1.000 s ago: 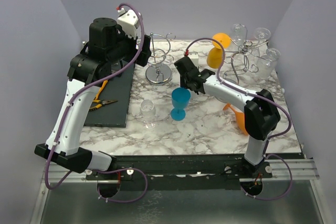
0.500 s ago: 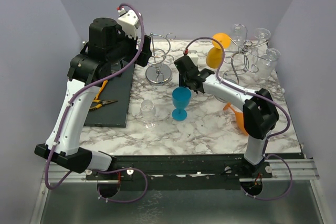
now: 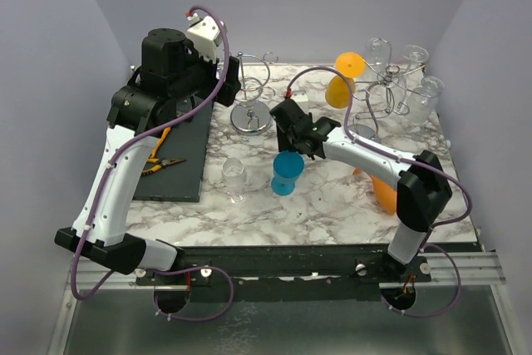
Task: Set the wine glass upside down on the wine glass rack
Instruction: Pick up the wine glass at the center of the board.
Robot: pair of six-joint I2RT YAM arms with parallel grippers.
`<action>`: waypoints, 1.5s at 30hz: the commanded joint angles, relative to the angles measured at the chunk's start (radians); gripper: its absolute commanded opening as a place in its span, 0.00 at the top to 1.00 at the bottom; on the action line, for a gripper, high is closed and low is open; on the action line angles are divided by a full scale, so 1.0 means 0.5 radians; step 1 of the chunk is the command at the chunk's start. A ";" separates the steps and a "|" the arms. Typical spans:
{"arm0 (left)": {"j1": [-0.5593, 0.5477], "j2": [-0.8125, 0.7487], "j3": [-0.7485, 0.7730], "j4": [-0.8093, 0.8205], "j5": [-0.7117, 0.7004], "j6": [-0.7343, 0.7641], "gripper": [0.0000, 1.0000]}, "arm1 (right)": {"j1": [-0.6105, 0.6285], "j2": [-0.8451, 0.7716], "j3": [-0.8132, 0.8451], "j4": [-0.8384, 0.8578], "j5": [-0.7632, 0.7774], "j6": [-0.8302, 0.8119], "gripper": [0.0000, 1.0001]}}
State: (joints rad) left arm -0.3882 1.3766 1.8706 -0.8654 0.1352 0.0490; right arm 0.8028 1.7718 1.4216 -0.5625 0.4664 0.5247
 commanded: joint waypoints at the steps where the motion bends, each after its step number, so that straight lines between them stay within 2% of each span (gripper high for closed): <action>1: 0.009 -0.015 0.003 -0.011 0.058 0.003 0.01 | 0.039 -0.142 -0.008 -0.096 -0.004 0.034 0.42; 8: 0.009 -0.010 0.008 -0.012 0.064 -0.003 0.01 | 0.039 -0.045 0.161 -0.141 0.193 -0.065 0.38; 12: 0.009 -0.019 -0.004 -0.010 0.056 0.001 0.01 | 0.022 0.089 0.273 -0.143 0.280 -0.113 0.43; 20: 0.009 -0.053 -0.012 -0.009 0.040 0.023 0.01 | -0.029 0.254 0.401 -0.228 0.262 -0.082 0.51; 27: 0.010 -0.063 -0.035 -0.006 0.035 0.043 0.01 | -0.029 0.199 0.272 -0.231 0.191 -0.002 0.52; 39: 0.009 -0.061 -0.012 -0.006 0.045 0.036 0.01 | -0.053 0.415 0.359 -0.221 0.176 -0.008 0.52; 41: 0.010 -0.060 -0.006 -0.006 0.049 0.033 0.01 | -0.061 0.434 0.371 -0.215 0.178 -0.013 0.54; 45: 0.011 -0.060 -0.007 -0.009 0.058 0.031 0.01 | -0.059 0.396 0.380 -0.193 0.213 -0.023 0.70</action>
State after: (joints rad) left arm -0.3882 1.3705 1.8603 -0.8650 0.1467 0.0639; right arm 0.7780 1.9774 1.5776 -0.6724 0.5560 0.5041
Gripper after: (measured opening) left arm 0.987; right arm 0.366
